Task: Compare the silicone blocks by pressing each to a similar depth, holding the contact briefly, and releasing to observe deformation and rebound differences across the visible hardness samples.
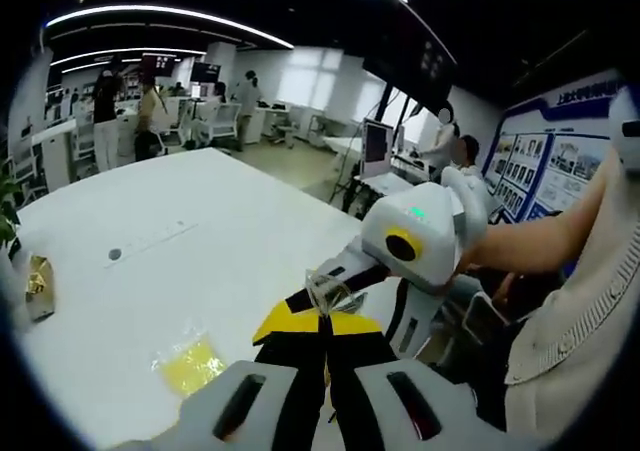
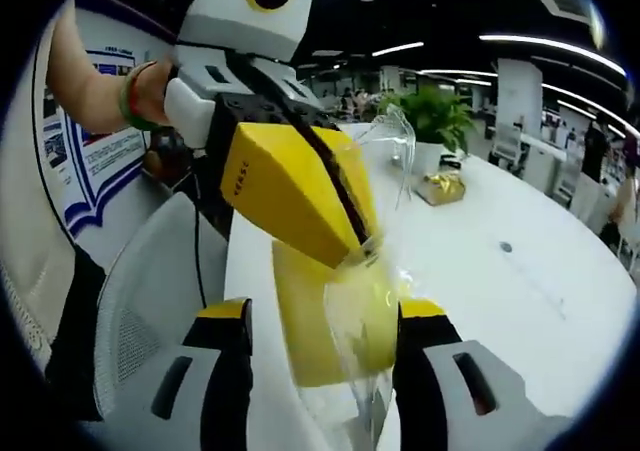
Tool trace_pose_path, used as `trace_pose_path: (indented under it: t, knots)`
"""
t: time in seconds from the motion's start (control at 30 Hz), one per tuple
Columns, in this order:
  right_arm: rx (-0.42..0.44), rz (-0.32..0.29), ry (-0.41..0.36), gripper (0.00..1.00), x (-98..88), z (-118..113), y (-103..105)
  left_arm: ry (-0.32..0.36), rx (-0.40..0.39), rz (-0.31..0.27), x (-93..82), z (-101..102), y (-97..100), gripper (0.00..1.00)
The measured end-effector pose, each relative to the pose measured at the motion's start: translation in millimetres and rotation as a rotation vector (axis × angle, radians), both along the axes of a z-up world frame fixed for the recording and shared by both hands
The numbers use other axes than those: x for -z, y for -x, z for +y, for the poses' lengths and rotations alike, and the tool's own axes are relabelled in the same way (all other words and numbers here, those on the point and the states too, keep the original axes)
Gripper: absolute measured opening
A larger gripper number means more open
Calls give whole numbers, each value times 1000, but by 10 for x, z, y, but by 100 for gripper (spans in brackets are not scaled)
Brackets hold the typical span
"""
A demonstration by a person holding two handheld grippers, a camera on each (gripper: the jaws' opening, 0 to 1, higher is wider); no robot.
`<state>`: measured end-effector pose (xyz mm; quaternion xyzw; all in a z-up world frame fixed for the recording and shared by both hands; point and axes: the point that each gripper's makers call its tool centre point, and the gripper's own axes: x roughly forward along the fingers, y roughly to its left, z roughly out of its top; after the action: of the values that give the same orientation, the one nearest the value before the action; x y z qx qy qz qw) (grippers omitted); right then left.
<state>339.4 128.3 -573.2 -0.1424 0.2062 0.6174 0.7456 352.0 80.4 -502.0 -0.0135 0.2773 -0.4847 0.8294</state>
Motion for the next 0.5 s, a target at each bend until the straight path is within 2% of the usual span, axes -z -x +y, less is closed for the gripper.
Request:
trace_pose_path:
  t: [0.2,0.27,0.33,0.5]
  knots:
    - [10,-5,-36,41,-79,22,-50,-6,13,3,14,-32,12,0]
    - [0,-15,-11,38,-31,10,-59,-19,26,0,21,-45,16,0]
    - [2,-5,-13,37,-20,23,-47,-34,38,-8,32,-62,32,0]
    - [-3,-26,6,32,6,40,-40,-47,49,-12,52,-63,57,0]
